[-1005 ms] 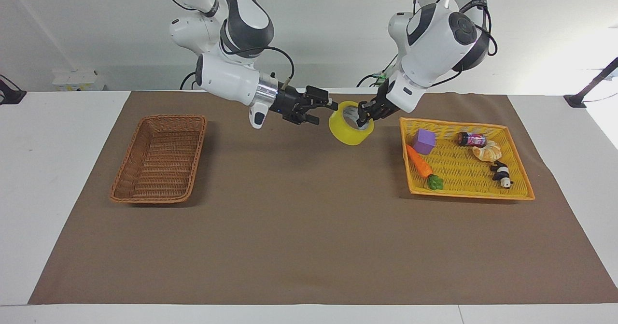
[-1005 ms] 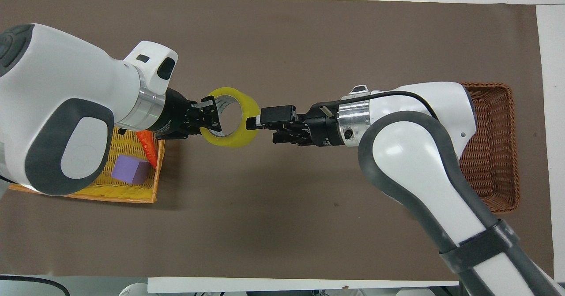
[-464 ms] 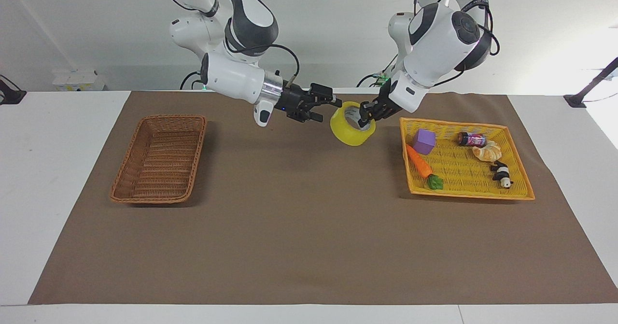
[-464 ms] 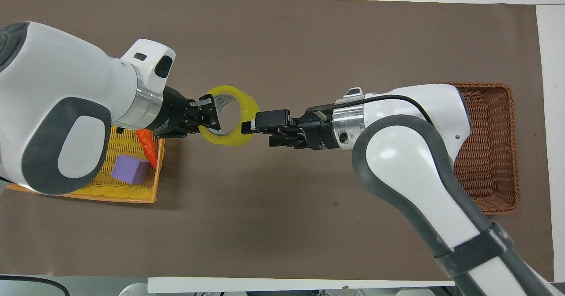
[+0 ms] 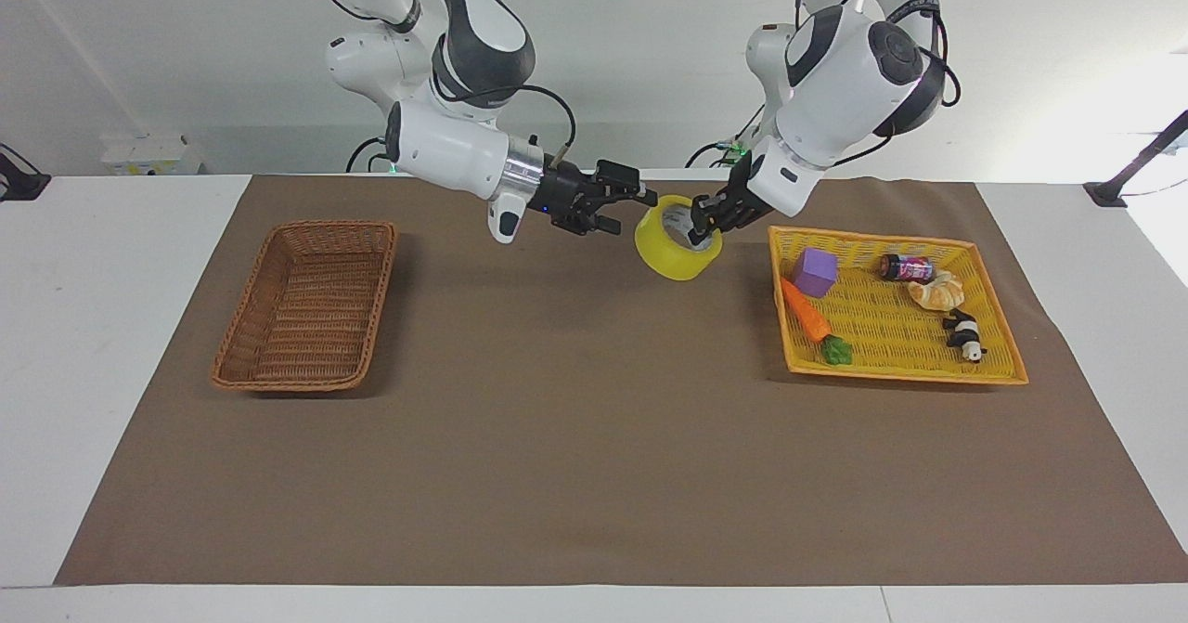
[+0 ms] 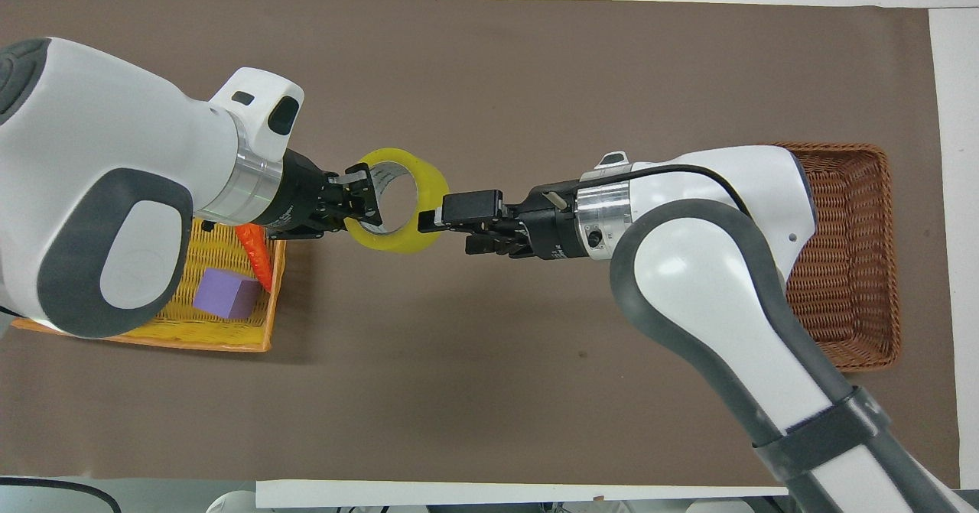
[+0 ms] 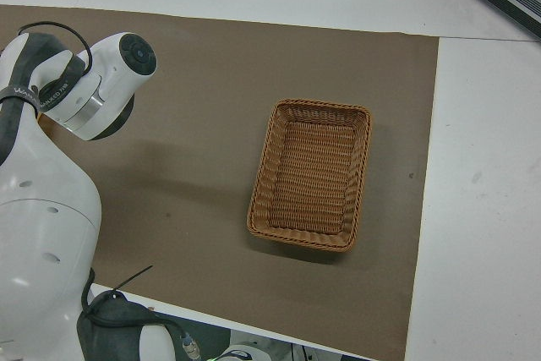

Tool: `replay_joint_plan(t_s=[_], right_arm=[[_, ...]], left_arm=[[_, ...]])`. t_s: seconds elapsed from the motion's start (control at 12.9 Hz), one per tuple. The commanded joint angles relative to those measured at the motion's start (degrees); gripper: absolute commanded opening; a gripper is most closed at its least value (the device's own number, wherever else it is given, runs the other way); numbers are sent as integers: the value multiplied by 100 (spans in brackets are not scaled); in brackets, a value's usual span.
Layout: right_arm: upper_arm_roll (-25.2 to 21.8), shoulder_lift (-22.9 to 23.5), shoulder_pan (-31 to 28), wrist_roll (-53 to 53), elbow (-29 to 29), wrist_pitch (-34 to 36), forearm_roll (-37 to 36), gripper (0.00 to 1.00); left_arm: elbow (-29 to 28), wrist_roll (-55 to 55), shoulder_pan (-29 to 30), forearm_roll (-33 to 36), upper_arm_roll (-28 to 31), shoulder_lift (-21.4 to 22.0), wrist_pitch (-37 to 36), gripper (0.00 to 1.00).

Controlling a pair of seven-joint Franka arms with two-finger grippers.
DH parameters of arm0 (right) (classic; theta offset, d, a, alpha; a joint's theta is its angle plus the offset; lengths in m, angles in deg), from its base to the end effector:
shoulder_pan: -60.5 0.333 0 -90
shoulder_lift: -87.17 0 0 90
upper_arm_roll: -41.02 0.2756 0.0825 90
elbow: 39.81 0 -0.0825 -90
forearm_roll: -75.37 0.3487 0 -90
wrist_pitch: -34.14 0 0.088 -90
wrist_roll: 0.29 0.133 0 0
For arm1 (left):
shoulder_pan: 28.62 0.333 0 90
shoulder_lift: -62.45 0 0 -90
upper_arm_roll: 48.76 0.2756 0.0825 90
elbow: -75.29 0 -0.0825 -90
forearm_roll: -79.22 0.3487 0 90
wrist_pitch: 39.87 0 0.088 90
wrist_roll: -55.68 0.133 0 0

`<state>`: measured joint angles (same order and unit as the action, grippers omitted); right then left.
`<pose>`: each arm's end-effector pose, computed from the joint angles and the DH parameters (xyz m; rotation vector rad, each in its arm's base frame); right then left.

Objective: Move tape to another basket
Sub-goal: 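Close the right gripper on the tape roll rim beside the left gripper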

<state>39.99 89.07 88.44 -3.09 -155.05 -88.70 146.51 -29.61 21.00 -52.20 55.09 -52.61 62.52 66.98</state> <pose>0.4720 0.3076 0.4350 -2.0788 0.1758 0.1584 0.4559 -0.2835 0.4780 2.7455 0.3354 -0.2512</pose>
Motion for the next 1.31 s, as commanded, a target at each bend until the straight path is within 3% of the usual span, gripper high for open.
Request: replay_joint_plan(t_s=[0.0,0.77,1.16,1.24], right_arm=[[-3,-58,27,-10,-103,-118,85,100],[6,152,203,25,231,-706,339,98],[-2,152,265,-18,231,-742,340,83],[-3,152,273,-36,231,-733,340,75]], left_arm=[[118,-13,20,-39,-11,46,-6,0],[92,31,29,-48,-11,73,-6,0],[75,40,-6,-39,-11,73,-24,0],[66,40,-15,-39,-11,82,-15,0]])
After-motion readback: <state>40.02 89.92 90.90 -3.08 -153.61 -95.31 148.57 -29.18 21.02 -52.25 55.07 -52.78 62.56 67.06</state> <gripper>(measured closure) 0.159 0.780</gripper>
